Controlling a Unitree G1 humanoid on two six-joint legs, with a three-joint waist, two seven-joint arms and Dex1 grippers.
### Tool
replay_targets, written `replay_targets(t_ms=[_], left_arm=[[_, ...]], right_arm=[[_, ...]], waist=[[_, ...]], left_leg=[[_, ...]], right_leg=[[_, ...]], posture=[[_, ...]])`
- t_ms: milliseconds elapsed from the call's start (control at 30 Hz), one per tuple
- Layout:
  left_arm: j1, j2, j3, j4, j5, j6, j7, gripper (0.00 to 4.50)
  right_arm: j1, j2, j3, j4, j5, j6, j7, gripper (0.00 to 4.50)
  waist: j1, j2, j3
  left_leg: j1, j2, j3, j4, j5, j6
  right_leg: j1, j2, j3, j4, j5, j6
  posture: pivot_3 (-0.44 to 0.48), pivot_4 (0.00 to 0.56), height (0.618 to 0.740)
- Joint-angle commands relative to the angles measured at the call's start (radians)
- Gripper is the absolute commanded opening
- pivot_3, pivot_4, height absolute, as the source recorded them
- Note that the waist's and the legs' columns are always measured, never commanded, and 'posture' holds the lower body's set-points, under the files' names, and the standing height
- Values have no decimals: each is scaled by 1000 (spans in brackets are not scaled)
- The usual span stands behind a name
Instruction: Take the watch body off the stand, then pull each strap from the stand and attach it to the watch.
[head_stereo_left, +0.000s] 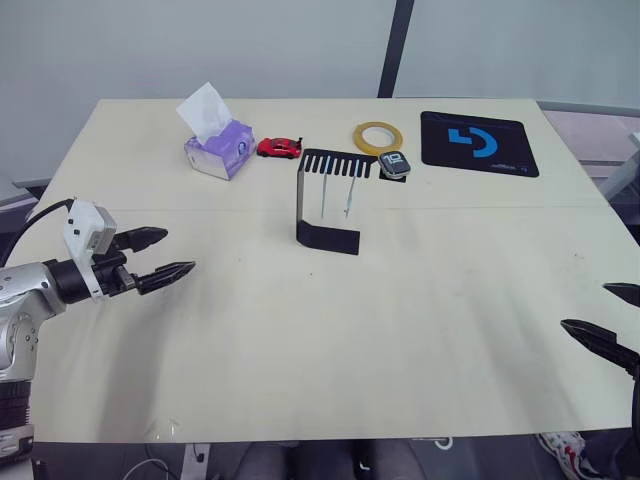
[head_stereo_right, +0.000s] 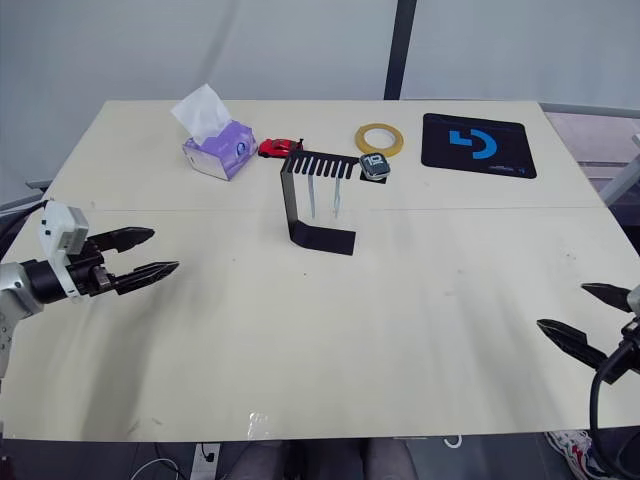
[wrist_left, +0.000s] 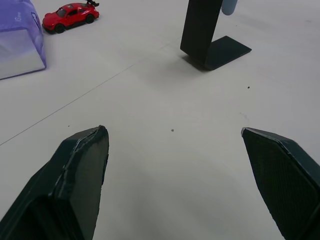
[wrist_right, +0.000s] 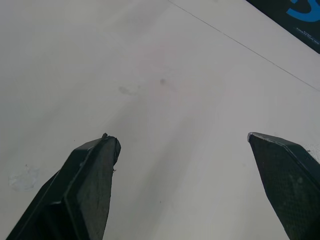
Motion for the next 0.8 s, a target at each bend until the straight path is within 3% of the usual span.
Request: replay_targets(t_ms=[33,167,300,400,467,667,800], left_arm=[[-29,-4,8,-83,-63,55,0,4500],[-105,-32,-14,-219,-186,190,22,4500],[-237,-98,-64,-333,-308,301,81,4500],[-344,-158,-107,-339,-314,307,133,4500],[-392,-187,-167,-335,-235,228,132,4500],[-450,-251,-237,-292,-190,149,96,4500],[-472,-266,-255,-261,-175,120,75,4500]], right_arm=[[-48,10,-4,-133,64,71,-89,4423],[-201,51,89,-328,156,241,-348,4423],[-480,139,242,-483,350,459,-703,4423],[-703,255,367,-511,464,585,-978,4423],[-850,337,454,-501,497,663,-1134,4423],[-1048,484,588,-436,485,785,-1353,4423],[-1144,558,626,-367,451,835,-1423,4423]], waist=[[-1,0,0],[-2,-1,0],[-2,-1,0],[-3,-1,0],[-5,0,0],[-12,1,0],[-18,1,0]], left_leg=[[0,0,0,0,0,0],[0,1,-1,0,0,-1],[-2,1,-2,1,0,-2],[-3,1,-3,2,1,-2],[-7,1,-3,6,1,-3],[-12,3,-5,8,0,-3],[-15,3,-7,11,1,-2]], right_leg=[[0,0,0,0,0,0],[0,0,3,1,0,-1],[-1,-1,5,1,1,-1],[-1,0,3,2,1,-1],[-5,2,1,2,1,-1],[-6,9,-8,4,1,-1],[-6,9,-11,4,1,-1]], posture=[[0,150,738],[0,150,738],[0,150,738],[0,150,738],[0,150,738],[0,150,738],[0,150,738]])
